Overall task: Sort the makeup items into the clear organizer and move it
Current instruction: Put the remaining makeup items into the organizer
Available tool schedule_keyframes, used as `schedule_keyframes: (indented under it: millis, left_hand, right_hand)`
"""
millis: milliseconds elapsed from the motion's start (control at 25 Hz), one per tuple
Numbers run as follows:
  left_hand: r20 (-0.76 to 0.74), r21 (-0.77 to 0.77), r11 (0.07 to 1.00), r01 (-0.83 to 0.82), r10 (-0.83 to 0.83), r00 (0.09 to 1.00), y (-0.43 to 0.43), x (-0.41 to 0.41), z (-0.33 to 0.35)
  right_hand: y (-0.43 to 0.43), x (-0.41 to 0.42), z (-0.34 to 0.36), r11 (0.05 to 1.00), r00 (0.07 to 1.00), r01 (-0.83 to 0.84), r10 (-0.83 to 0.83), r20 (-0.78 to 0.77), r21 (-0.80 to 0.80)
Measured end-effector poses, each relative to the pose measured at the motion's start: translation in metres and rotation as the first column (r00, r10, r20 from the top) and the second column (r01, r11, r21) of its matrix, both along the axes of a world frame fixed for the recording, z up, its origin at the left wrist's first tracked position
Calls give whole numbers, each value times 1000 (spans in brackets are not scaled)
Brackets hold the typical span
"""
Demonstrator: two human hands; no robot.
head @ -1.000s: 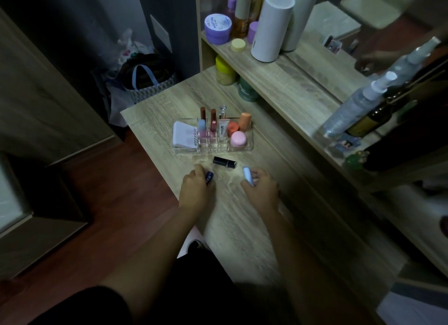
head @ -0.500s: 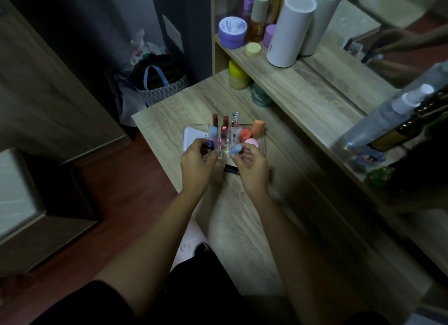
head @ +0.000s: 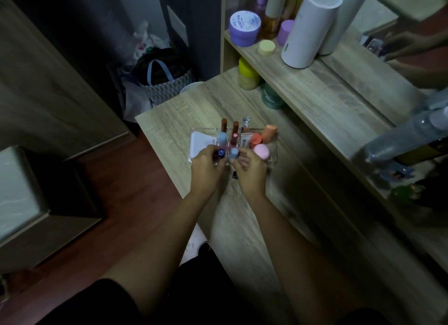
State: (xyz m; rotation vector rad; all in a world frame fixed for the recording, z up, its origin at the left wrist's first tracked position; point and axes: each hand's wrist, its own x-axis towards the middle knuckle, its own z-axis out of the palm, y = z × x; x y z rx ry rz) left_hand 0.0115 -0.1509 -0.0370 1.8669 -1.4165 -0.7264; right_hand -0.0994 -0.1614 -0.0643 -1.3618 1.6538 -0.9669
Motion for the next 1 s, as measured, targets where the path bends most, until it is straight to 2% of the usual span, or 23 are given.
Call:
schedule_keyframes:
  millis: [160,280,440,520,600,640,720,760,840,920,1000]
  left_hand:
    - [46,29,1000,6,-7,999,1,0,-3]
    - [21,35,999,-25,24,999,7,1,-2]
    - [-50,52,992,-116,119,992,28,0,-4]
    - [-12,66,992,-111,112,994,42,-3,-10]
    - [51,81,996,-47,43,998,54,-5,-18]
    - [85,85,996,-2,-5,996,59,-5,-21]
    - [159,71,992,102,-112,981,66,-6,-27]
    - [195,49,985,168,-175,965,68,-6,-28]
    - [270,-12,942,337,-321,908,68,-7,-30]
    - [360,-55,859,509,-459,812,66,-5,-36]
    - [443,-58,789,611,-528,724,64,-3,-44]
  right_hand:
    - [1,-2,2,1000,998,-22,22,-52,4]
    - [9,-7,4,1000,996,-28,26,-83,-12]
    - [34,-22,-1,997,953,-51,31,-300,-59]
    - [45,-30,-6,984,893,-179,160,-420,-7]
    - [51,-36,-12,950,827,-298,306,-471,94]
    - [53,-39,-13,948,822,-301,314,-475,105]
    - [55,-40,-10,981,885,-192,188,-426,35]
    - [55,-41,-8,995,933,-97,88,-350,-6]
    - [51,-45,-1,999,995,48,-48,-83,-5]
    - [44,-48,6,994,986,96,-103,131,59]
    - [38,-52,10,989,962,108,-130,239,104]
